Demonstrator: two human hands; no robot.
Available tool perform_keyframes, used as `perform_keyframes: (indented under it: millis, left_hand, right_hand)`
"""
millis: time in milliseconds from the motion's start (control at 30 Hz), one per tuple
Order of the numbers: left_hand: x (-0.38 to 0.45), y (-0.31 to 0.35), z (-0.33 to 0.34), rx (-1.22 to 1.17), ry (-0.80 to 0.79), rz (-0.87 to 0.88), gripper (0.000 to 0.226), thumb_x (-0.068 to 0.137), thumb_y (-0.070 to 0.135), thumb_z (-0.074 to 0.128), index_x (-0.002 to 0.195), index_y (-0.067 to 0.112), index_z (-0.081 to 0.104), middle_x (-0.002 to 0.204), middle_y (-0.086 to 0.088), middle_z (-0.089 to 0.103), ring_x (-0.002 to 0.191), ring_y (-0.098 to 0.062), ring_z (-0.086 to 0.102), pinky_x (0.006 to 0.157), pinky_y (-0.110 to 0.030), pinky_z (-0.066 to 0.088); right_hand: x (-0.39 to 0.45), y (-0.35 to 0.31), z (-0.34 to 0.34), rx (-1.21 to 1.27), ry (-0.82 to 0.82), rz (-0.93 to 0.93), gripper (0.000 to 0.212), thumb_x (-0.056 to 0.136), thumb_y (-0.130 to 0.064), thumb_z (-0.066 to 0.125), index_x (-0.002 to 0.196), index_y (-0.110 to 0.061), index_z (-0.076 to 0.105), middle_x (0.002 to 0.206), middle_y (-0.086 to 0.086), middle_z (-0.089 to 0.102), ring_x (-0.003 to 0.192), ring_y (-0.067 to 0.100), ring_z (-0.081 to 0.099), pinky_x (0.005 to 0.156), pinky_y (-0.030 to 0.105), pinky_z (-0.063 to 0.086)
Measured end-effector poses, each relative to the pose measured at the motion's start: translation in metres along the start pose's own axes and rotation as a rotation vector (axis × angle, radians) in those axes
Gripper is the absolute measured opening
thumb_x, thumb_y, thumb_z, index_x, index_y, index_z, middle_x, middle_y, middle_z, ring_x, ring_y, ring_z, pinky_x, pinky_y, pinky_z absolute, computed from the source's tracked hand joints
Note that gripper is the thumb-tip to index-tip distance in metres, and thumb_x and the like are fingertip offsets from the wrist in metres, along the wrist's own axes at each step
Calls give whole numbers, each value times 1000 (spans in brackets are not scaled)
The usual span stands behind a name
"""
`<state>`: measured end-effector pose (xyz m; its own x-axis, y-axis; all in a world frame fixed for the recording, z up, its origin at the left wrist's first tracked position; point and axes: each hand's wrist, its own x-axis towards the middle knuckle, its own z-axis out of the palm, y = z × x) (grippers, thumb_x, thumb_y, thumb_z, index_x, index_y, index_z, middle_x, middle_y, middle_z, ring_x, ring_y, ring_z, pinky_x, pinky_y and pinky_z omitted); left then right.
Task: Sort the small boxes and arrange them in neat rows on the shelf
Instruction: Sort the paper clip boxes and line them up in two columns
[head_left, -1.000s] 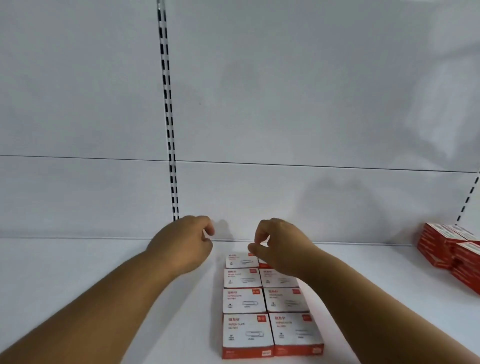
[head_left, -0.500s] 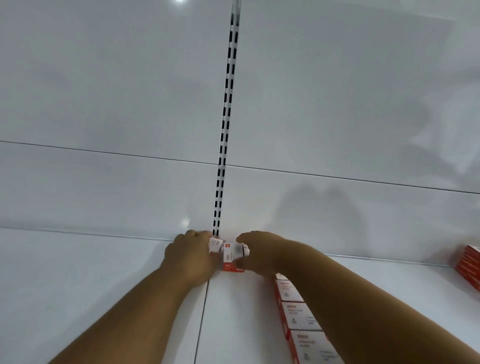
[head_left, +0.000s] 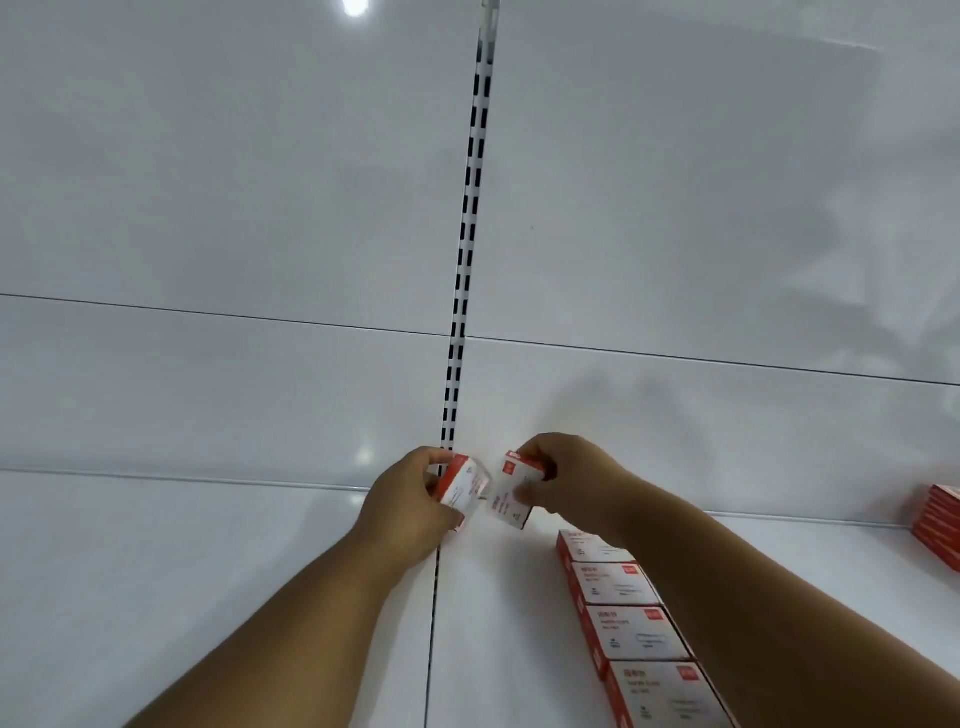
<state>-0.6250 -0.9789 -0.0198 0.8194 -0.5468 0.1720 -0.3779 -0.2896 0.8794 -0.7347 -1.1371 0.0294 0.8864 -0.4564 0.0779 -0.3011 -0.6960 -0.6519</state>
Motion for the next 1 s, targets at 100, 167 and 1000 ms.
perform_keyframes:
  millis: [100, 167, 1000]
  left_hand:
    - [-1, 6, 4, -206, 8, -12, 57, 80, -6, 70, 120, 34, 60, 110, 1, 67, 96, -13, 65, 81, -36, 60]
    - [-4, 13, 8, -308, 10, -14, 58, 82, -8, 66, 122, 34, 58, 110, -2, 66, 96, -16, 65, 81, -40, 61]
    - [-1, 57, 96, -501, 29, -165, 30, 92, -4, 60, 102, 21, 73, 100, -6, 76, 97, -23, 71, 73, -31, 58]
  right_hand:
    - [-9, 15, -17, 165, 93, 35, 16, 86, -11, 71, 96, -22, 66, 87, -3, 73, 72, 16, 63, 67, 28, 55]
    - [-16, 27, -30, 301, 151, 61, 18, 86, -8, 71, 97, -22, 68, 90, 1, 74, 84, 21, 69, 76, 33, 58]
    - [-20, 133, -85, 781, 62, 89, 33, 91, 4, 59, 114, -18, 63, 99, 11, 73, 97, 33, 68, 87, 46, 58]
